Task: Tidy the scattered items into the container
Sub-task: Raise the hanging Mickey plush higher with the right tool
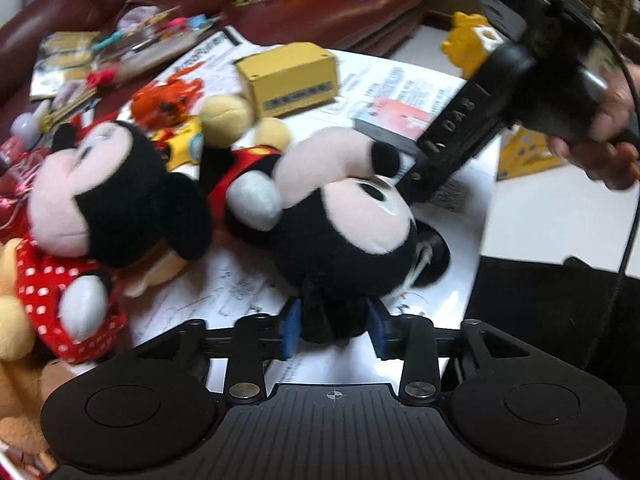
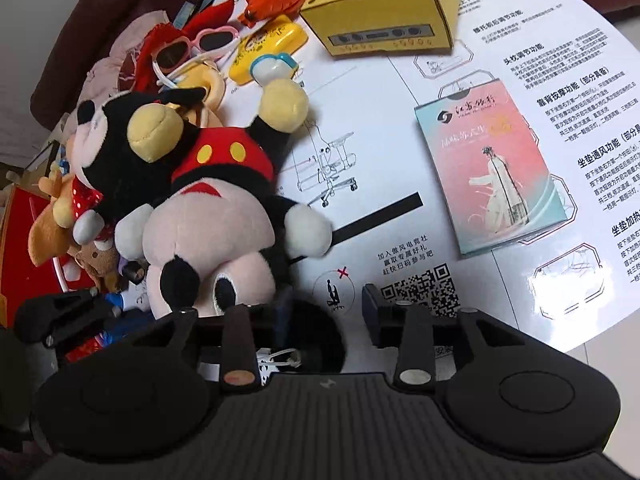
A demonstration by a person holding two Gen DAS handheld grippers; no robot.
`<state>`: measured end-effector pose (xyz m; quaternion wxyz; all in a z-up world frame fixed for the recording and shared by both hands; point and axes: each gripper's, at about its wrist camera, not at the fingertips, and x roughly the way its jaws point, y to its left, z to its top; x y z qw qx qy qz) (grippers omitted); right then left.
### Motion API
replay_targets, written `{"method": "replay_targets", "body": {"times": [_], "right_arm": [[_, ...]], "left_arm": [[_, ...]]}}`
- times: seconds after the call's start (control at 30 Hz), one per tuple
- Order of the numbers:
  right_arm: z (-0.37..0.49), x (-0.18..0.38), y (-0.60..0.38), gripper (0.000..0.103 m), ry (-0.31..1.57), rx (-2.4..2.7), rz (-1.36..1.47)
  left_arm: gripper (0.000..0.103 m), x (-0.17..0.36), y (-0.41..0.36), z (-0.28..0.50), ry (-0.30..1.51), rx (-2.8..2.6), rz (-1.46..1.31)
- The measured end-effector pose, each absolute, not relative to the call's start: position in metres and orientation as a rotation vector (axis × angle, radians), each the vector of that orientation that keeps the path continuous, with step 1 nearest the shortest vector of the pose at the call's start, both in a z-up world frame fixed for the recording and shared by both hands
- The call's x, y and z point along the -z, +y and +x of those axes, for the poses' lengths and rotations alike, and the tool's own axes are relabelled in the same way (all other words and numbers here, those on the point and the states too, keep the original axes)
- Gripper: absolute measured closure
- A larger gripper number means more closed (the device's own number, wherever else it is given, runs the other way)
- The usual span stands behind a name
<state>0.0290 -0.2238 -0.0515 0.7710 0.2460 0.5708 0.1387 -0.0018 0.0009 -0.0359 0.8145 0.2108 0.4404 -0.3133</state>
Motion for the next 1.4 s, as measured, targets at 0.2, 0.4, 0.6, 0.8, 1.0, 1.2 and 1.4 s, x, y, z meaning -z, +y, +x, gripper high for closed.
{"method": "replay_targets", "body": {"times": [0.2,0.4,0.6,0.8,1.0,1.2,1.4], "right_arm": [[0.041,0.047,-0.23,0.059,1.196,-0.264,0.577],[0.066,0.037,-0.236,0.053,1.129,-0.227,0.591],[0.103,0.047,-0.225,0.051,1.093,-0.254,0.628],[0.115,0.046,-0.214,0.05,1.019,-0.354,0.571],[0.127,0.048,-0.207,0.05,0.989,-0.382,0.51],[0.13,0.045,-0.204,0.052,0.987,-0.39,0.488],[0.138,0.051,-0.201,0.069,1.009,-0.347,0.57]], "left_arm": [[0.087,0.04,-0.015,-0.001,0.957,0.653,0.49],[0.094,0.046,0.002,0.003,0.992,0.617,0.434],[0.095,0.051,0.01,0.007,1.017,0.599,0.409],[0.094,0.054,0.02,0.016,1.037,0.602,0.376],[0.054,0.058,0.018,0.024,1.041,0.594,0.37],[0.08,0.064,0.014,0.028,1.042,0.616,0.385],[0.092,0.064,0.015,0.031,1.031,0.62,0.344]]}}
